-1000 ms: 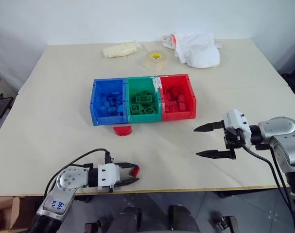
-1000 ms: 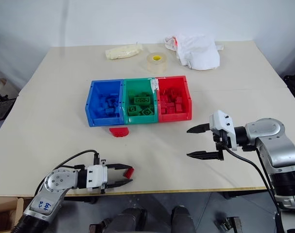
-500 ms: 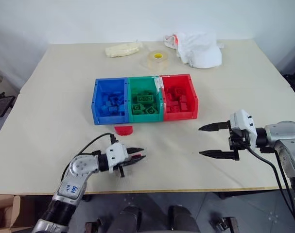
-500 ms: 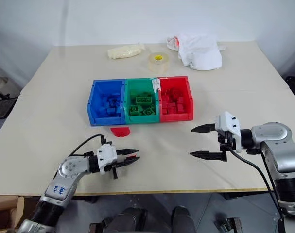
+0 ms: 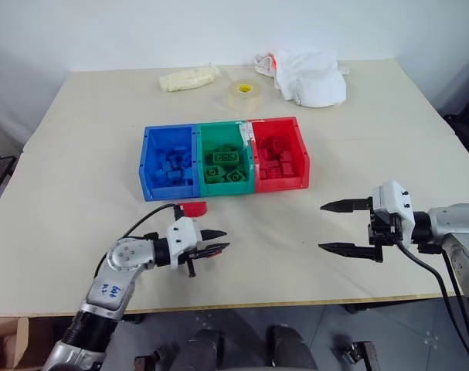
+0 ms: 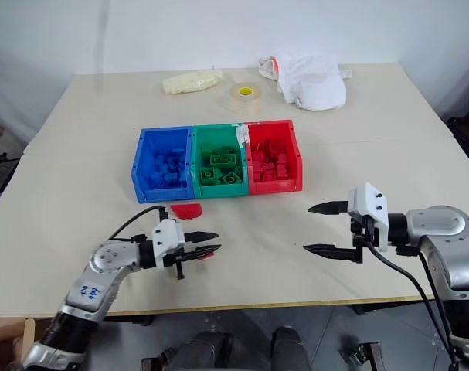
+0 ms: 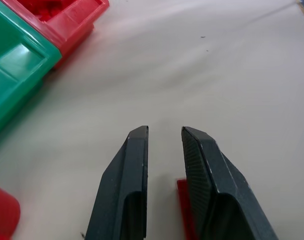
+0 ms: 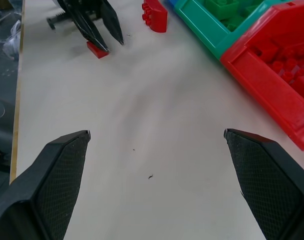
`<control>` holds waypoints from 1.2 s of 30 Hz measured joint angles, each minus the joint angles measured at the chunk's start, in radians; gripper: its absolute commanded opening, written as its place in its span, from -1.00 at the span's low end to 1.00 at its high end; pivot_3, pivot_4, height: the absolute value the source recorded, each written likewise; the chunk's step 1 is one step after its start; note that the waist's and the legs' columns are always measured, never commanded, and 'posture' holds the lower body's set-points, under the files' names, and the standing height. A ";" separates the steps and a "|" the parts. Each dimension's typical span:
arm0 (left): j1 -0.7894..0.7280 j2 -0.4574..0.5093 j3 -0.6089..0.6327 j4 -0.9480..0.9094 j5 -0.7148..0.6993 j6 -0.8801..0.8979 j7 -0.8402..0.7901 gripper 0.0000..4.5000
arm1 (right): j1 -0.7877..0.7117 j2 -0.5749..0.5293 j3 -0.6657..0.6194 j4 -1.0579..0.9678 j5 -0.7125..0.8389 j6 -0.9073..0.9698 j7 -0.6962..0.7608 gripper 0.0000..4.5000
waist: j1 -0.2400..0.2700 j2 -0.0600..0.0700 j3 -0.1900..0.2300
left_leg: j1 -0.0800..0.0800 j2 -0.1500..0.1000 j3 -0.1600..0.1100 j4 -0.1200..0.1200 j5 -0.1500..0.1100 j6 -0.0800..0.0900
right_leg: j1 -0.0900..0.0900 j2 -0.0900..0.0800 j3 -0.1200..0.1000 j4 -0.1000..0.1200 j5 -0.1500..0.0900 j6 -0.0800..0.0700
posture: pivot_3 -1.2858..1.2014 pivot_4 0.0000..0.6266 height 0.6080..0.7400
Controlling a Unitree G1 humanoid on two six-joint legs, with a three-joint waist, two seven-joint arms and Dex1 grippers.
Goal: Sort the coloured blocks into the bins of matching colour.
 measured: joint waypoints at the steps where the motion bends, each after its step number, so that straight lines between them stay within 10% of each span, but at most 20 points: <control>1: 0.012 0.015 0.012 -0.024 -0.017 0.018 -0.009 -0.28 | 0.001 0.000 0.000 0.000 0.000 0.001 -0.001 1.00 | 0.000 0.000 0.000 | 0.000 0.000 0.000 0.000 0.000 0.000 | 0.000 0.000 0.000 0.000 0.000 0.000 | 0.03 -0.52 1.00; 10: 0.086 0.145 0.052 -0.104 -0.057 0.086 -0.093 0.99 | -0.010 0.000 0.004 0.006 0.000 0.001 0.002 1.00 | 0.002 0.000 0.000 | 0.000 0.000 0.000 0.000 0.000 0.000 | 0.001 0.000 0.000 -0.002 0.000 0.000 | 0.03 -0.52 1.00; 20: 0.019 0.149 -0.028 -0.103 0.037 0.116 -0.079 0.99 | 0.003 0.000 0.008 -0.010 0.002 0.014 0.011 1.00 | 0.004 0.000 0.000 | 0.000 0.000 0.000 0.000 0.000 0.000 | 0.001 0.000 0.000 -0.002 0.000 0.000 | 0.03 -0.52 1.00; 33: -0.026 0.166 -0.082 -0.074 0.070 0.120 -0.121 -0.68 | 0.052 0.000 -0.003 -0.061 0.030 0.015 -0.012 1.00 | 0.004 0.000 0.000 | 0.000 0.000 0.000 0.000 0.000 0.000 | 0.001 0.000 0.000 -0.001 0.000 0.000 | 0.03 -0.52 1.00; 36: -0.033 0.167 -0.082 -0.070 0.071 0.119 -0.124 -0.80 | 0.058 0.001 -0.003 -0.075 0.038 0.014 -0.025 1.00 | 0.003 0.000 0.000 | 0.000 0.000 0.000 0.000 0.000 0.000 | 0.001 0.000 0.000 -0.001 0.000 0.000 | 0.03 -0.52 1.00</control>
